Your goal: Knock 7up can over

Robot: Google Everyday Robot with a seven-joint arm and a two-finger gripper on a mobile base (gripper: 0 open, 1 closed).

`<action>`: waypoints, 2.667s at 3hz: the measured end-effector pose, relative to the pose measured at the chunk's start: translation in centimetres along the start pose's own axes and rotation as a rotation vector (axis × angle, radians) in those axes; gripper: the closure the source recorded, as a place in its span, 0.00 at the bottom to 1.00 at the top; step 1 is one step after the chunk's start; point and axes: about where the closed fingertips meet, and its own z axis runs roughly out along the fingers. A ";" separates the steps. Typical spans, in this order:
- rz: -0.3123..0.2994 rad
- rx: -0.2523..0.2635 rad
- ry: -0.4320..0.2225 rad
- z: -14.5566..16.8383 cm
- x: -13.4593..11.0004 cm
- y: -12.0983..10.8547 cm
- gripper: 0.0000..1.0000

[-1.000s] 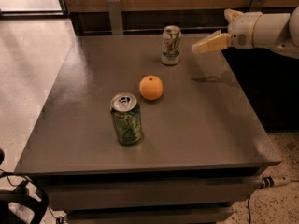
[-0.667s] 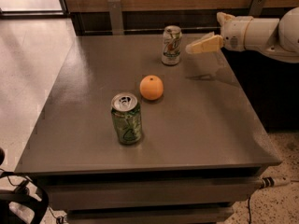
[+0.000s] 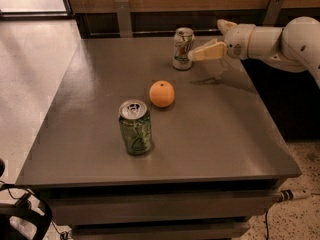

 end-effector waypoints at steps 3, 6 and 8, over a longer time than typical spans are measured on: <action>0.066 -0.066 -0.054 3.1 1.5 1.0 0.00; 0.102 -0.110 -0.062 5.4 2.6 1.7 0.17; 0.103 -0.121 -0.063 6.0 2.6 2.1 0.65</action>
Offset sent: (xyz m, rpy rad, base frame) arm 0.0096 0.0220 -0.0221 0.0936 0.0279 0.0564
